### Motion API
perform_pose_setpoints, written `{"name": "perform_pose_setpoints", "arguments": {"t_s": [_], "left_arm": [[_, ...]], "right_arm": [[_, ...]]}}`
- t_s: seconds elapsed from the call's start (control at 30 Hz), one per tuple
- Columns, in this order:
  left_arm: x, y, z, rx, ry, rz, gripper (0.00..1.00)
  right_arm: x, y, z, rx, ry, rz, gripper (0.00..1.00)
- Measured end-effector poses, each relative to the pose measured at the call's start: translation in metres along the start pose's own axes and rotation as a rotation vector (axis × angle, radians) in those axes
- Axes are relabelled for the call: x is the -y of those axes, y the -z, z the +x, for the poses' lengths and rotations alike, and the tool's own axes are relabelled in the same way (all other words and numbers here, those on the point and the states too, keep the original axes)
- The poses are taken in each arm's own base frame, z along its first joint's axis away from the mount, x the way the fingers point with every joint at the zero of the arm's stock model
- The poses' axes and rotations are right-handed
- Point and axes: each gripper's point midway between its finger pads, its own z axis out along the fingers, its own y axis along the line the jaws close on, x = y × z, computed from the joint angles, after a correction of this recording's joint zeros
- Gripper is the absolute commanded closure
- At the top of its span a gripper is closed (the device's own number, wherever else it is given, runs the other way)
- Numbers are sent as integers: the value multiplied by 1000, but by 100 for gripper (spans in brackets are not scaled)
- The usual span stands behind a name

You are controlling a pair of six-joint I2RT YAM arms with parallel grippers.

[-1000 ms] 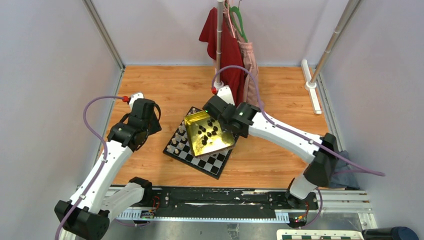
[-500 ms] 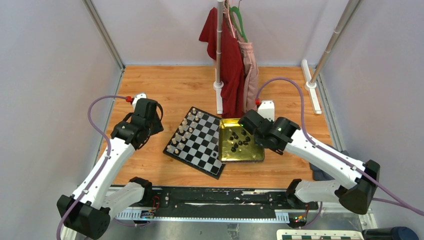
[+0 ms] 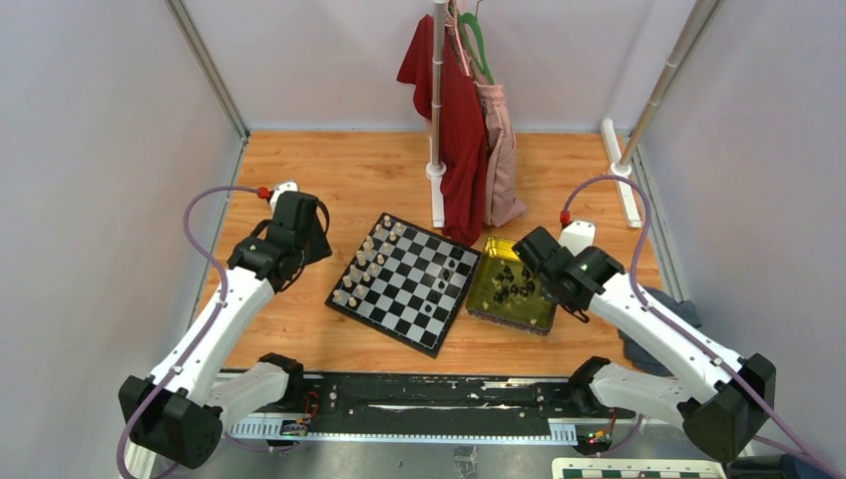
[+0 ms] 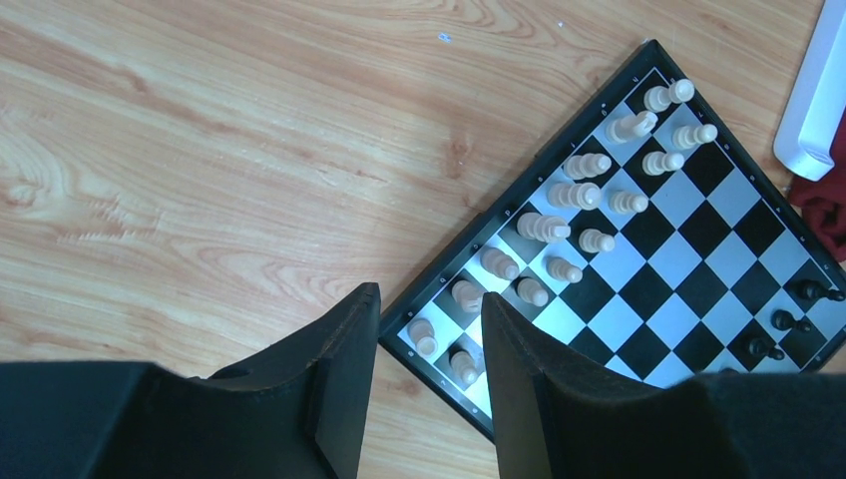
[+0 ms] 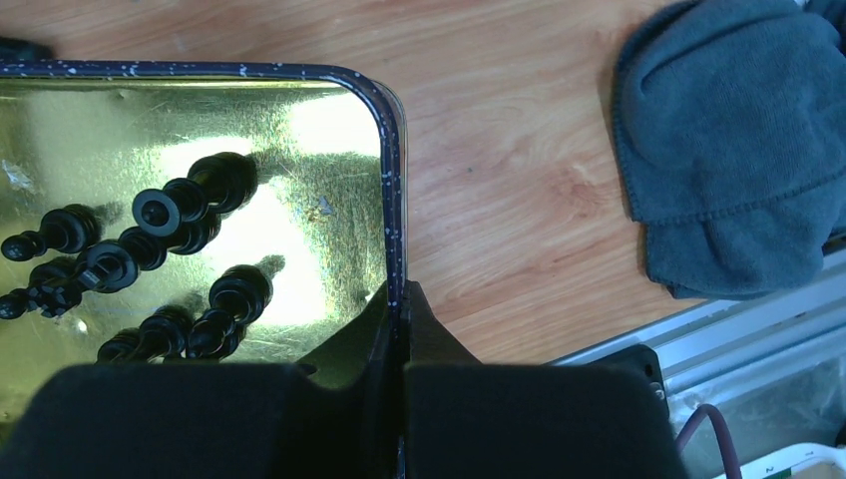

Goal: Set up the chess pieces on the board
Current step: Place the storage box at the center of the board.

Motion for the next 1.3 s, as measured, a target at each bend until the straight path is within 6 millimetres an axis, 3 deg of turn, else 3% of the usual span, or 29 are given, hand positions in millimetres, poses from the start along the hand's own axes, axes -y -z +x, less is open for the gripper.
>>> {"name": "perform_pose_setpoints", "arguments": {"t_s": [0.27,0.7,1.3], "left_arm": [[6,-6,0,-10,-1,9,52],[12,-7,-5,7,14,35,53],[17,-15,-6,26,41,49,53]], "right_arm": [[18,-34,3,-62,-94,89,100],[18,-95,-1,-146,-123,122,100],[17,-146,-10,-175,-132,121,100]]}}
